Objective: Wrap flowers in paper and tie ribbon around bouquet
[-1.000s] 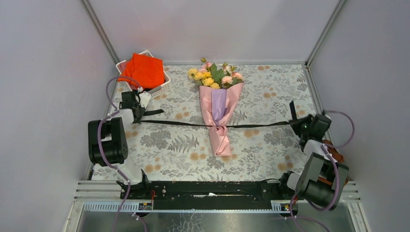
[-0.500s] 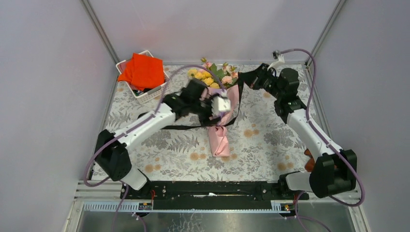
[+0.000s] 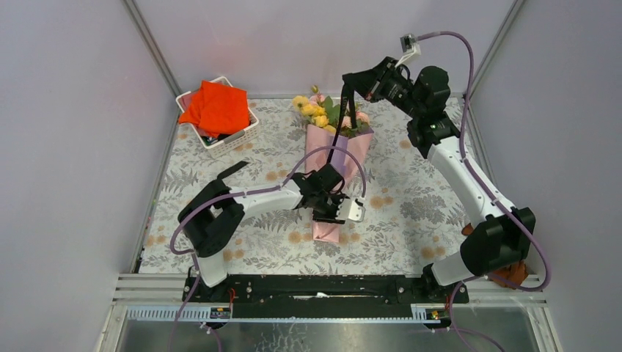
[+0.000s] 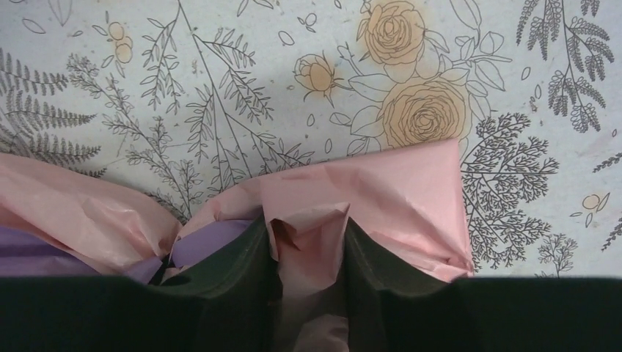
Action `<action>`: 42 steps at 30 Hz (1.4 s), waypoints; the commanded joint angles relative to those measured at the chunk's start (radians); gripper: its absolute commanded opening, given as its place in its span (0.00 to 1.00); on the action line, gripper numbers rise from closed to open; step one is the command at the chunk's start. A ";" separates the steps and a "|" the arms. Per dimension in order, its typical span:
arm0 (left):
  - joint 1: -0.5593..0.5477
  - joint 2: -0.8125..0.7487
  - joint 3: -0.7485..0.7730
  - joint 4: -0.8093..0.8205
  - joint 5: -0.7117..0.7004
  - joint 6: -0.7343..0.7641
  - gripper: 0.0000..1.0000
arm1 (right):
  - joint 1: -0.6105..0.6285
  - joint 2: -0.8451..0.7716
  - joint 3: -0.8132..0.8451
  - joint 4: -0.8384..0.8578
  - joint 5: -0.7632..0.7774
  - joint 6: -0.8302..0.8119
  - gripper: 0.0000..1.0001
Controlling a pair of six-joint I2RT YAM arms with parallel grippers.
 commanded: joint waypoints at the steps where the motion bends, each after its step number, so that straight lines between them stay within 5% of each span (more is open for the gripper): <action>1: -0.008 0.026 -0.050 0.036 0.023 0.008 0.38 | 0.023 -0.010 0.150 0.035 -0.001 -0.047 0.00; 7: -0.008 0.049 -0.082 0.033 0.103 -0.039 0.31 | 0.030 -0.025 0.159 0.005 0.004 -0.067 0.00; 11: -0.003 0.014 -0.057 0.012 0.135 -0.097 0.34 | 0.029 -0.083 0.003 -0.027 0.033 -0.094 0.00; 16: 0.055 -0.061 0.046 -0.149 0.268 -0.114 0.76 | 0.022 -0.178 -0.182 -0.089 0.114 -0.162 0.00; 24: 0.372 -0.161 0.153 -0.588 0.426 0.285 0.86 | -0.023 -0.285 -0.289 -0.120 0.119 -0.174 0.00; 26: 0.475 -0.147 0.113 -0.543 0.374 0.328 0.87 | -0.027 -0.295 -0.284 -0.135 0.114 -0.182 0.00; 29: 0.558 -0.079 0.052 -0.313 0.124 0.188 0.88 | -0.039 -0.301 -0.270 -0.147 0.111 -0.183 0.00; 38: 0.596 0.027 -0.096 0.062 -0.117 0.152 0.94 | -0.046 -0.302 -0.238 -0.177 0.089 -0.196 0.00; 40: 0.595 0.051 -0.116 0.120 -0.165 0.125 0.86 | -0.062 -0.317 -0.248 -0.196 0.102 -0.208 0.00; 42: 0.596 0.068 -0.136 0.137 -0.200 0.109 0.60 | -0.103 -0.339 -0.271 -0.211 0.113 -0.208 0.00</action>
